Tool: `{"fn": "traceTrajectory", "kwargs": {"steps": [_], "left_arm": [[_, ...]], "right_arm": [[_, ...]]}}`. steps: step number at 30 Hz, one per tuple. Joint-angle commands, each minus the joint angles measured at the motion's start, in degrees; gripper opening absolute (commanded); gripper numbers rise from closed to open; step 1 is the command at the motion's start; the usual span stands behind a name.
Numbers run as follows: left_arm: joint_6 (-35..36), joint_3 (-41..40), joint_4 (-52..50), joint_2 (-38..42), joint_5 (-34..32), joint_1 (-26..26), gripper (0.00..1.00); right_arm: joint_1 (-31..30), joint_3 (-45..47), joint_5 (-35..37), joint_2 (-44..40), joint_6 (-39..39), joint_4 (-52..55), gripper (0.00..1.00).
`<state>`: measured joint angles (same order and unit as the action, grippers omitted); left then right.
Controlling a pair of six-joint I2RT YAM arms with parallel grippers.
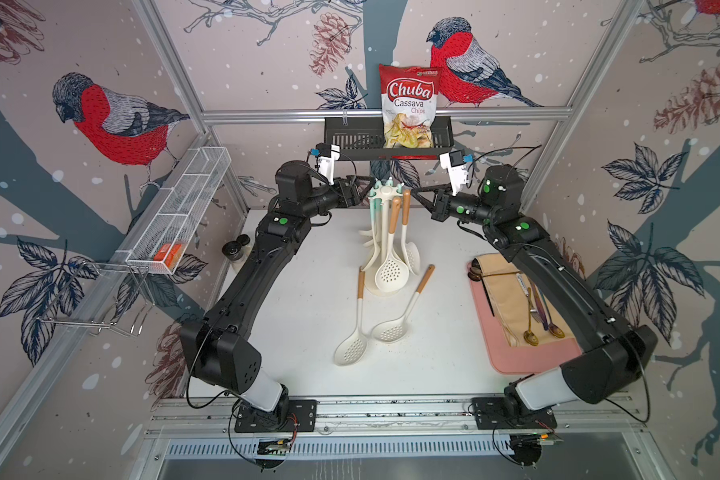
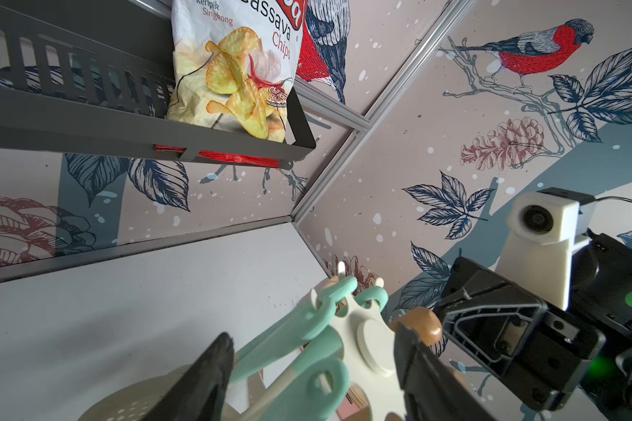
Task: Hang the skimmer on the kitchen utensil rack
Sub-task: Adjust the skimmer on the rack.
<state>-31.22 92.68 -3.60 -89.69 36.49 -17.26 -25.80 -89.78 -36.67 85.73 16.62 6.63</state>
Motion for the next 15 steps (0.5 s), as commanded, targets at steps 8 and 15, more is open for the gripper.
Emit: {"fn": "traceTrajectory", "kwargs": {"steps": [8, 15], "left_arm": [[-1.08, -2.08, 5.76, -0.06, 4.3, -0.97, 0.52], [-0.29, -3.05, 5.28, 0.98, 2.36, -0.98, 0.76]], "right_arm": [[-2.9, -3.24, 0.7, 2.88, -2.58, 2.96, 0.0], [-2.55, -0.76, 5.6, -0.28, -2.47, 2.33, 0.14]]}}
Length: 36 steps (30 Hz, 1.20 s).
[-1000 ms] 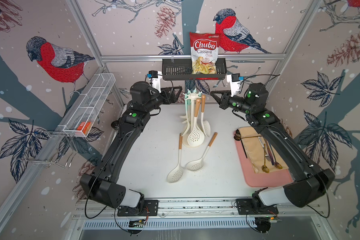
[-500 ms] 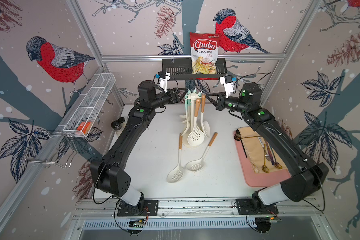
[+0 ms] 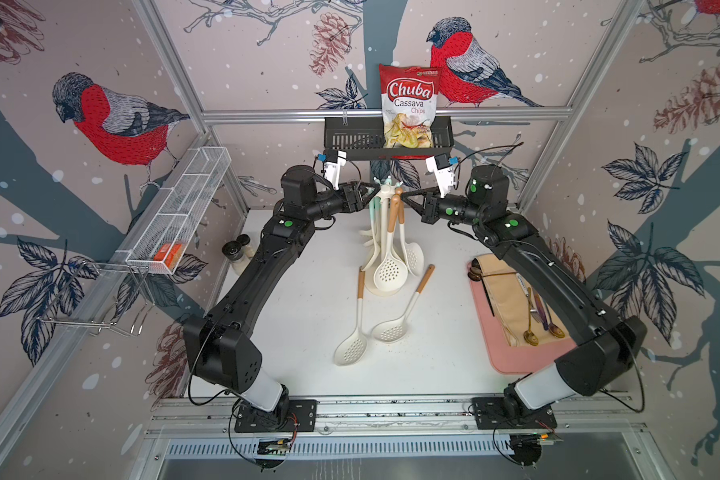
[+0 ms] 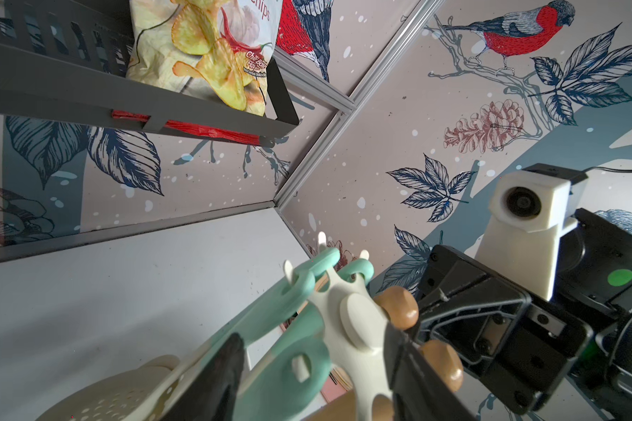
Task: Hang the skimmer on the kitchen utensil rack
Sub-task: Adjust the skimmer on the rack.
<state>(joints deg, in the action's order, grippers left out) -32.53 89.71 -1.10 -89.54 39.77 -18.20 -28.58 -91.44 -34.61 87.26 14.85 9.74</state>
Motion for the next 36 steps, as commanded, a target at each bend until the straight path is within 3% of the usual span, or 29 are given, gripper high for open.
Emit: {"fn": "traceTrajectory", "kwargs": {"steps": [1, 3, 5, 13, 21, 24, 30, 36], "left_arm": [[1.34, -0.09, 2.68, 1.07, -1.37, 0.09, 0.82], [1.49, -0.2, 2.72, 1.53, -2.02, 0.31, 0.88], [1.48, -0.23, 3.07, 2.05, -2.57, 0.51, 0.91], [0.67, -0.42, 3.8, 1.31, -0.57, 0.53, 0.85], [0.21, -1.95, 4.6, 2.0, -0.66, 0.53, 0.81], [0.26, -1.97, 4.53, 2.0, -0.66, 0.49, 0.81], [0.08, -1.87, 4.85, 1.73, -0.61, 0.53, 0.8], [0.01, -1.84, 5.08, 1.65, -0.33, 0.37, 0.8]], "right_arm": [[0.48, 1.74, 4.93, -3.04, -0.54, -1.13, 0.21], [0.52, 3.52, 8.1, -5.58, -0.5, -2.01, 0.32], [0.09, 4.73, 8.86, -7.6, -0.84, -2.44, 0.31], [-4.9, 4.6, 11.94, -8.54, -3.17, 0.63, 0.15], [-6.64, 3.99, 11.45, -7.94, -3.96, 1.13, 0.13], [-7.43, 4.88, 11.95, -8.88, -4.46, 0.5, 0.17], [-7.81, 5.85, 14.98, -9.87, -5.42, 1.07, 0.4], [-7.9, 4.97, 15.79, -8.21, -5.67, 2.14, 0.31]]}}
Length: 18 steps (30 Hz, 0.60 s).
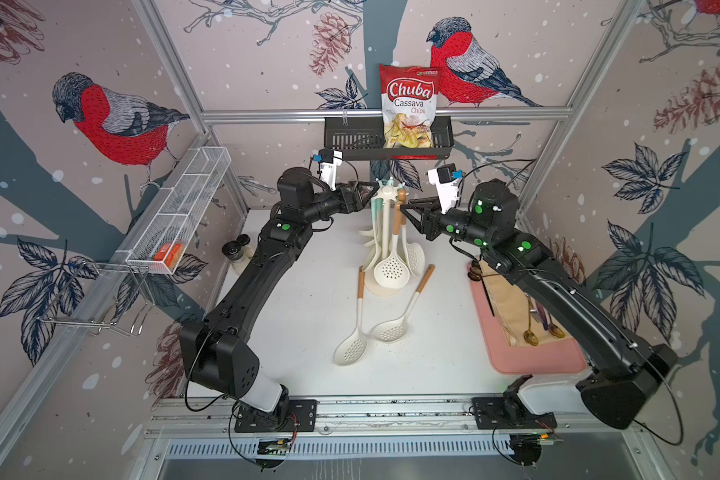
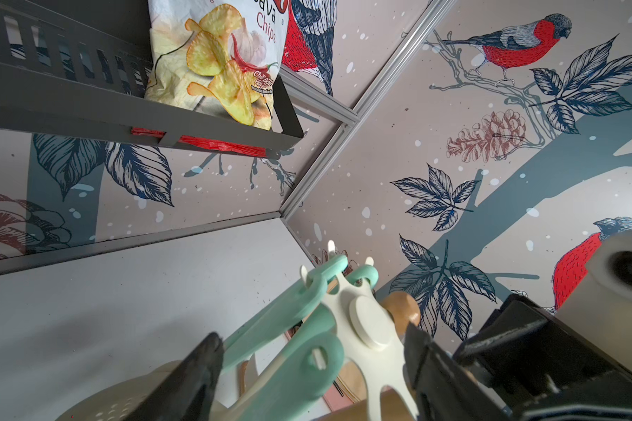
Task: Hang the skimmer on the kitchen utensil rack
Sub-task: Adjust the skimmer on the rack.
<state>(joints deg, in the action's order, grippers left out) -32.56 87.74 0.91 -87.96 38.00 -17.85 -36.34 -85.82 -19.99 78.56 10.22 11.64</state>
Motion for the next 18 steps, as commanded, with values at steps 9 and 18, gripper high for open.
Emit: {"fn": "traceTrajectory", "kwargs": {"steps": [9, 18], "left_arm": [[-0.11, 0.06, 3.32, -0.19, 1.99, -0.1, 0.8], [-0.05, -0.51, 3.99, -0.28, 2.72, -0.72, 0.78]], "right_arm": [[-0.05, -2.02, 3.36, 1.9, -0.75, 0.53, 0.19], [-0.04, -3.29, 4.34, 3.3, -0.28, 0.64, 0.09]]}}
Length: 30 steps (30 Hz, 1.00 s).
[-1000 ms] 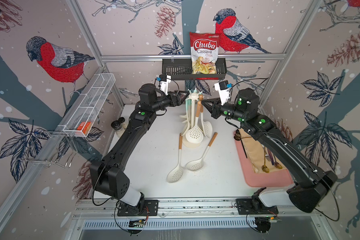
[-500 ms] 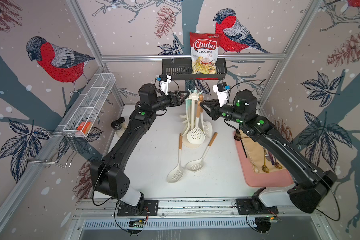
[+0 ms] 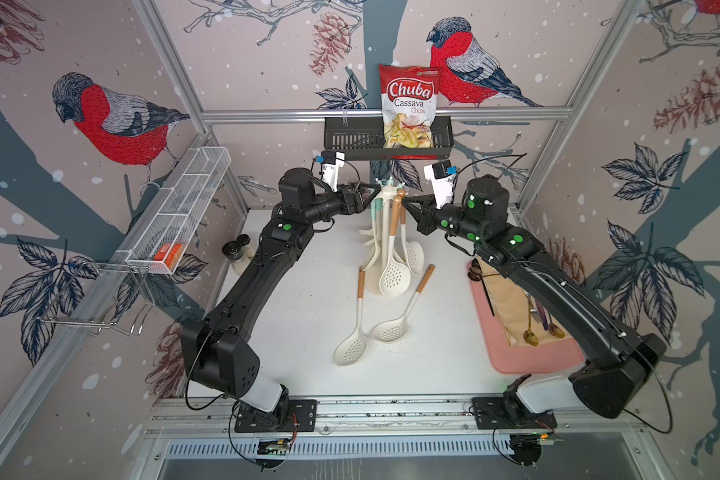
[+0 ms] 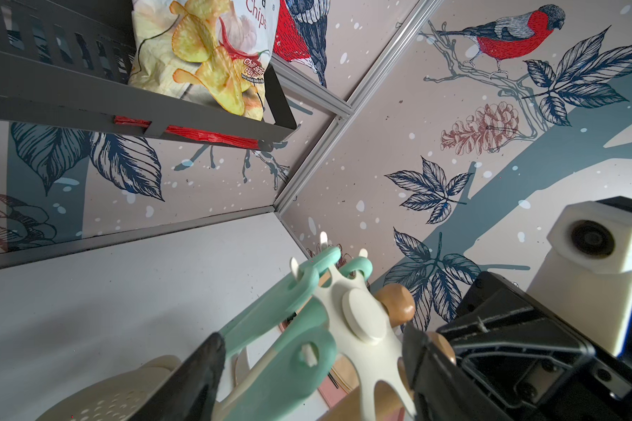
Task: Hang the skimmer on the kitchen utensil rack
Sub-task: Adjust the skimmer on the rack.
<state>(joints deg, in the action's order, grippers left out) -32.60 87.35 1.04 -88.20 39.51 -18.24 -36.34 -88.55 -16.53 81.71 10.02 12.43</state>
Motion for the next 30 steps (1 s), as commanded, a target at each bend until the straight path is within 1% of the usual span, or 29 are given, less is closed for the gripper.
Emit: {"fn": "traceTrajectory", "kwargs": {"steps": [1, 11, 14, 17, 19, 20, 22, 27, 30], "left_arm": [[0.04, -0.21, 3.81, -0.04, 1.27, -0.41, 0.78], [0.09, -0.53, 4.15, -0.3, 1.45, -1.35, 0.77], [0.22, -0.49, 4.2, -0.39, 1.66, -1.62, 0.77], [0.54, -0.71, 3.68, 0.09, 0.48, -1.62, 0.78], [1.13, -0.9, 3.13, 0.76, -1.04, -1.38, 0.87], [1.25, -1.05, 3.09, 1.14, -1.93, -1.15, 0.91], [1.4, -1.33, 3.35, 1.99, -3.11, -0.65, 1.0], [3.55, -2.91, 3.05, 5.62, -6.61, 0.3, 1.0], [6.85, -6.52, 0.17, 10.13, -12.17, 0.31, 1.0]], "right_arm": [[-0.04, -0.62, 0.84, 0.3, 0.0, -0.19, 0.08], [-0.79, -1.68, 0.11, 1.84, 0.17, 0.62, 0.09], [-1.17, -2.43, 0.56, 2.57, 0.08, 1.26, 0.09], [-1.15, -1.87, 2.25, 1.96, 0.16, 1.47, 0.09], [-1.02, -0.74, 3.57, 0.39, 0.15, 1.18, 0.09], [-0.84, 0.09, 4.18, -0.58, 0.15, 0.9, 0.11], [-0.56, 2.12, 5.84, -3.12, 0.32, 0.43, 0.19], [0.69, 10.14, 12.18, -10.91, 1.56, -1.11, 0.43], [1.29, 15.29, 15.59, -14.2, 3.68, 0.02, 0.45]]}}
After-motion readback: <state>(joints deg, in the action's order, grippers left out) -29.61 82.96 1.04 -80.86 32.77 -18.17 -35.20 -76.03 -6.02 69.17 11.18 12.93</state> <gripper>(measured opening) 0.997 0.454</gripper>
